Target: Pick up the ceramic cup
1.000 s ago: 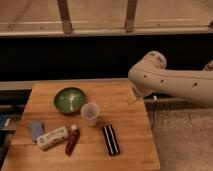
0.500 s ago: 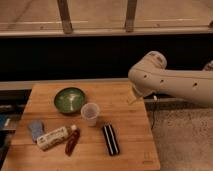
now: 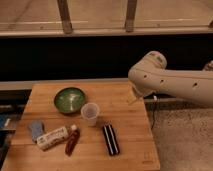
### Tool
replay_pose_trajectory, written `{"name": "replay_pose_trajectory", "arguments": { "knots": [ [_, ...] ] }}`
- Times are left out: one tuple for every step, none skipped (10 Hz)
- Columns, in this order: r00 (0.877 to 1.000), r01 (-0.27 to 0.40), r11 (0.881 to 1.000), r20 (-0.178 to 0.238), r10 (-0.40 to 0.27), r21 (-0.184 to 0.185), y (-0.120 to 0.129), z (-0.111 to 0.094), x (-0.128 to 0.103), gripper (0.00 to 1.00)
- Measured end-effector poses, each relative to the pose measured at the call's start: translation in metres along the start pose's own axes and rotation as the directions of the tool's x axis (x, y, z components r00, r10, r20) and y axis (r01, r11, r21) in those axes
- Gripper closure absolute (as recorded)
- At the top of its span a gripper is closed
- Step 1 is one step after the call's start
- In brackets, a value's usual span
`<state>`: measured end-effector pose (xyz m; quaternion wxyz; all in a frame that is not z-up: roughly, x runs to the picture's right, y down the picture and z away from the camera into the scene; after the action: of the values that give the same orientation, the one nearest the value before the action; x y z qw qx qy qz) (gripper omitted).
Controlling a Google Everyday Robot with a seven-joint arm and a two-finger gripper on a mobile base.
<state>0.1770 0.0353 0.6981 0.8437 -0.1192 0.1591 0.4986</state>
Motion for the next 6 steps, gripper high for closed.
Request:
{"name": "replay_pose_trajectory", "arguments": {
  "knots": [
    [1.000,0.002,1.000,0.001,-0.002,-0.003,0.000,0.000,0.000,0.20],
    [1.000,0.014,1.000,0.008,-0.014,-0.013,0.001,-0.002,0.000,0.20],
    [0.999,0.039,0.999,0.021,-0.039,-0.028,0.009,-0.005,0.000,0.20],
    [0.998,0.062,0.997,0.036,-0.060,-0.044,0.023,-0.010,-0.003,0.20],
    [0.995,0.086,0.995,0.050,-0.083,-0.058,0.038,-0.014,-0.006,0.20],
    [0.989,0.131,0.988,0.075,-0.125,-0.079,0.069,-0.023,-0.011,0.20]
  ]
}}
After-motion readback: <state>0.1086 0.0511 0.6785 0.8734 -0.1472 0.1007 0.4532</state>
